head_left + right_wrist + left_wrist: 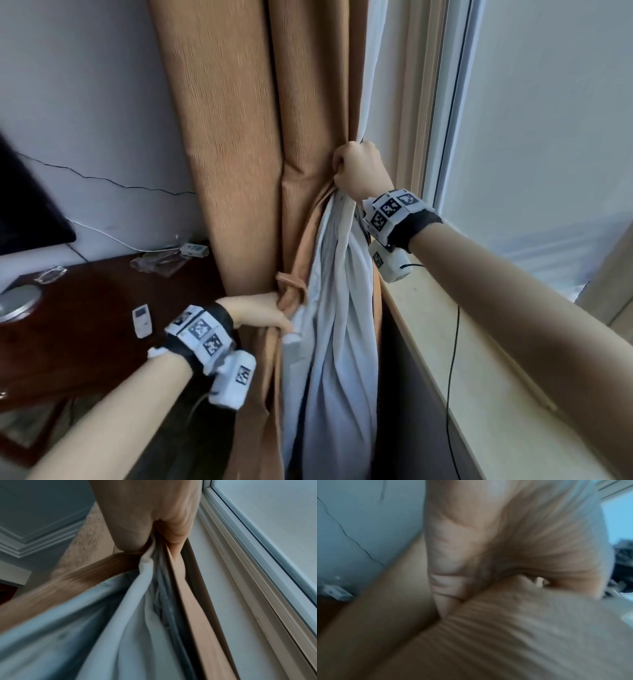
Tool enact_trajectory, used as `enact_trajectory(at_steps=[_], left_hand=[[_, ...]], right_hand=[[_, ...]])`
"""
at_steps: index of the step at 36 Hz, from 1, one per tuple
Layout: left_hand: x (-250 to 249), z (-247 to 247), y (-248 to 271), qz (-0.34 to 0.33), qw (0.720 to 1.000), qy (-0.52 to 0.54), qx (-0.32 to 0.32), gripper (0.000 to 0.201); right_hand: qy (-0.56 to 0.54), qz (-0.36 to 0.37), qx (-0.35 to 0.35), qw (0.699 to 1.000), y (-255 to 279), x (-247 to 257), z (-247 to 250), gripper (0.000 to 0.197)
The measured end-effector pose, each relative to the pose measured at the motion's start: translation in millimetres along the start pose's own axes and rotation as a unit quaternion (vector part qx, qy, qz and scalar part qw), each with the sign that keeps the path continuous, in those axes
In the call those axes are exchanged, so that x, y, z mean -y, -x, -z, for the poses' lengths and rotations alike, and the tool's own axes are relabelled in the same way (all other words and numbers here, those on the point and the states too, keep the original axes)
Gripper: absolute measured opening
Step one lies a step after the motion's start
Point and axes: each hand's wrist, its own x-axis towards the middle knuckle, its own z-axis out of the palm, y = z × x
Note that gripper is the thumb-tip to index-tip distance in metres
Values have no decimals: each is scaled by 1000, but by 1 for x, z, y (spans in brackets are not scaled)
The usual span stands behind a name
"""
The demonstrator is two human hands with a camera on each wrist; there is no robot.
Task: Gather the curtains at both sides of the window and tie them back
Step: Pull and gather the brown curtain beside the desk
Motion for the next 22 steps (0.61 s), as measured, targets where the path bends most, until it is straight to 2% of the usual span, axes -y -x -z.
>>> enact_trajectory(at_steps=[2,4,6,10,13,16,19,20,22], left_hand=[[-10,-22,-12,-3,1000,13,-8,52],[-18,-43,-27,14,999,4,-42,56],[-25,-63,-39,46,990,-32,-127,54],[-31,-95,-51,70,950,-42,-301,63],[-36,-110,-55,59,930,15,-363,74],[-32,-118,-57,21,932,85,-351,74],[-21,-115,-57,-30,949,86,-302,44],[-16,-111,-56,-51,960,83,-262,32],[-9,-103,-50,-108,979,101,-139,15]], right_hand=[[-1,1,-1,1000,1,1,-1,28],[0,3,-2,1000,3,2,-2,27],[-1,4,-4,1000,4,1,-3,28],[3,6,-6,1000,5,-3,-1,28],[15,7,-7,1000,5,-5,3,27],[18,1,-9,1000,5,-7,5,27],[17,-2,-11,1000,4,-7,5,27],[16,-3,-11,1000,3,-7,4,27],[14,-5,-11,1000,3,-5,3,27]])
